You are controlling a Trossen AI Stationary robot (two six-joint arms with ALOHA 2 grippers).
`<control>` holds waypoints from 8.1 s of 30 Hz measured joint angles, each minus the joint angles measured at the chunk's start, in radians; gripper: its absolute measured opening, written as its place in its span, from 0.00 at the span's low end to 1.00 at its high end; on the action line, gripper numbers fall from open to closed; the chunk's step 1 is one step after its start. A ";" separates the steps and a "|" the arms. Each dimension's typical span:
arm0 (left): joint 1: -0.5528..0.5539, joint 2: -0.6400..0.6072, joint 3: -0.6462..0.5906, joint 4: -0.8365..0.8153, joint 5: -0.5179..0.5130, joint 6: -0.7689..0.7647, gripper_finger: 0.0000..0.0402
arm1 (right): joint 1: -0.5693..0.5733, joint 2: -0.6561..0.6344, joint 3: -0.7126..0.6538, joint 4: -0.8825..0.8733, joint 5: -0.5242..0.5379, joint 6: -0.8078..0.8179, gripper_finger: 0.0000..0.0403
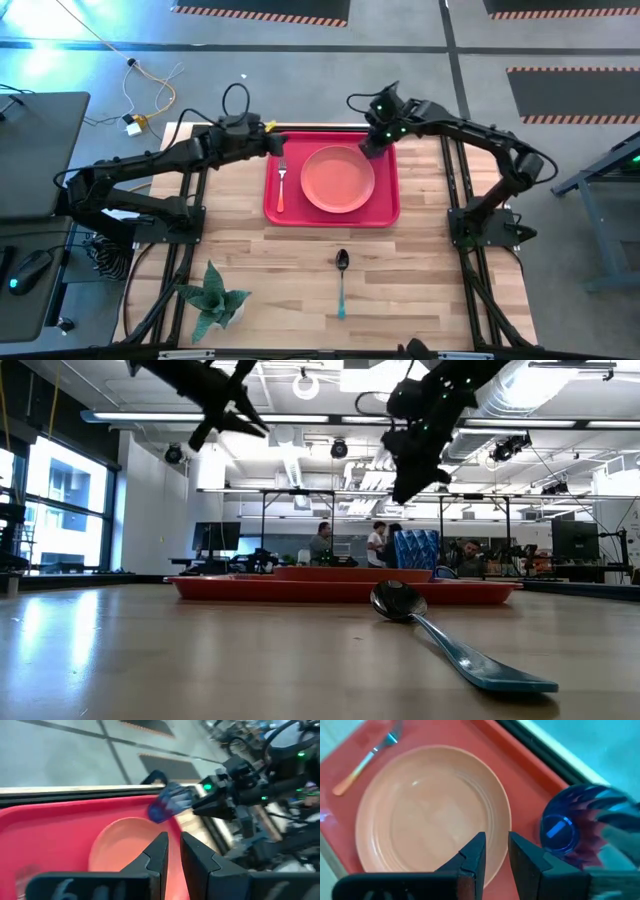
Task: Pick and place plate/cup/fork/spoon on tray
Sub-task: Put the blue spoon on the red serving tray to the left of the orange plate
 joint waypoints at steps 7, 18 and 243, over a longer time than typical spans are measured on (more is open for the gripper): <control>-0.025 0.000 0.068 0.012 0.007 -0.001 0.10 | 0.005 -0.111 0.000 0.000 -0.003 -0.026 0.18; -0.092 -0.001 0.218 -0.024 0.001 0.038 0.10 | 0.005 -0.276 0.000 -0.002 0.000 0.031 0.18; -0.308 0.891 0.912 -1.107 0.065 -0.328 0.01 | 0.308 -0.379 -0.001 -0.508 0.402 0.113 0.18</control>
